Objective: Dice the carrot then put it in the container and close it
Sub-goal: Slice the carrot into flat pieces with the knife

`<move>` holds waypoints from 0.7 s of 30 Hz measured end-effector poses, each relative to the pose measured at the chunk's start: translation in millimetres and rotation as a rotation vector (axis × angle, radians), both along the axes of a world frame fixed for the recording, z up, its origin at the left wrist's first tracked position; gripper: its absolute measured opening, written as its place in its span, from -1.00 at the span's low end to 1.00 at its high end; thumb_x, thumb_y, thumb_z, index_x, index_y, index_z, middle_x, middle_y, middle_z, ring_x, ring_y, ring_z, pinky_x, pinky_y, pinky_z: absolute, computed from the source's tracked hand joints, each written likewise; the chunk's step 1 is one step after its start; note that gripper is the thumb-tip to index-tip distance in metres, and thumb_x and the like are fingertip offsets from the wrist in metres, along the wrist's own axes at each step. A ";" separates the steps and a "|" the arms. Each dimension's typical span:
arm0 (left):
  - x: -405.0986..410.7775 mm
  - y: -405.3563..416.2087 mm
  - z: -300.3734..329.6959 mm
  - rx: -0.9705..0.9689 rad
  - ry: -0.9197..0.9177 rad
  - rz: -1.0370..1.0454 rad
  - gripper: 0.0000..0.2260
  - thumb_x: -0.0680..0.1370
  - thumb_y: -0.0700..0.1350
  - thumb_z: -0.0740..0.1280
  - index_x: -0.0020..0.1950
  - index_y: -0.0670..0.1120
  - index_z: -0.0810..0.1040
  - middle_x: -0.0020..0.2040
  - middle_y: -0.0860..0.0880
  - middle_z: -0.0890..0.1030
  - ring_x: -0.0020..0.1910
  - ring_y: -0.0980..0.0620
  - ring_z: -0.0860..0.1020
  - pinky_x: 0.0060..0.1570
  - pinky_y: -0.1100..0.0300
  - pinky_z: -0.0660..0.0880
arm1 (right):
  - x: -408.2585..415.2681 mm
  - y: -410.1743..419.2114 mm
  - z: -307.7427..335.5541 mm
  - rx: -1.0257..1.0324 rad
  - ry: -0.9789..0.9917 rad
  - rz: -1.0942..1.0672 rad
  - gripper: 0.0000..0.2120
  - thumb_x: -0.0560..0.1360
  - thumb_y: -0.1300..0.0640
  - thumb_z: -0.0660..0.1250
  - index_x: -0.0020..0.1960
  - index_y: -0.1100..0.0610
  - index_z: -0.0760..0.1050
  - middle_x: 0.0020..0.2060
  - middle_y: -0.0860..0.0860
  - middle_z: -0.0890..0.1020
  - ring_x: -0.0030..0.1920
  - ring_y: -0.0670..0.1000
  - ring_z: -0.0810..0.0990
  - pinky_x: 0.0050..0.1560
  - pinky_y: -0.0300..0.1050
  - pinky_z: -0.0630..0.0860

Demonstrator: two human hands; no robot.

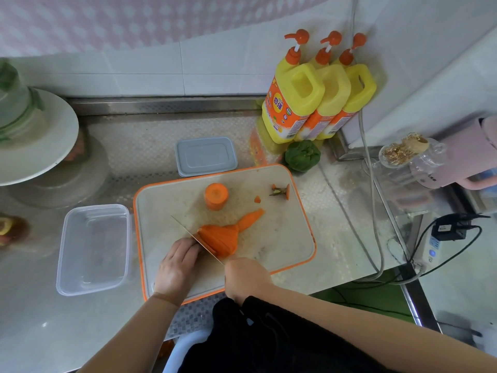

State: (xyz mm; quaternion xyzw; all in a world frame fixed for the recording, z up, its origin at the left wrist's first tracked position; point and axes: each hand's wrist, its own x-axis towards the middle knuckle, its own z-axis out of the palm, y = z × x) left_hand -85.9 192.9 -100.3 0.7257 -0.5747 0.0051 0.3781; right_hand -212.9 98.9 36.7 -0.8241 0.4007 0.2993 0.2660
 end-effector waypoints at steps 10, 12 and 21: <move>-0.1 -0.9 1.1 0.016 0.016 -0.019 -0.80 0.50 -0.27 0.24 0.11 -0.16 0.50 0.09 -0.08 0.49 0.05 -0.11 0.50 0.06 0.09 0.48 | 7.5 -1.2 -14.8 -0.026 -0.005 0.004 -0.73 0.52 0.33 0.17 0.22 0.28 0.36 0.03 0.19 0.59 0.06 0.23 0.59 -0.01 0.04 0.49; 0.0 -0.6 0.9 0.016 0.012 -0.018 -0.79 0.51 -0.28 0.24 0.12 -0.15 0.50 0.10 -0.08 0.49 0.05 -0.11 0.51 0.06 0.08 0.49 | 10.1 -1.3 -17.4 -0.038 0.004 0.012 -0.70 0.55 0.32 0.14 0.28 0.28 0.33 0.06 0.20 0.59 0.08 0.22 0.58 0.00 0.04 0.49; 0.6 -0.5 -0.3 0.027 0.023 -0.022 -0.80 0.52 -0.24 0.26 0.13 -0.09 0.48 0.11 -0.05 0.51 0.05 -0.08 0.52 -0.03 0.05 0.56 | -0.6 -10.2 -20.3 0.011 -0.015 -0.014 -0.66 0.61 0.21 0.12 0.37 0.24 0.27 0.06 0.16 0.60 0.07 0.19 0.59 0.03 0.03 0.50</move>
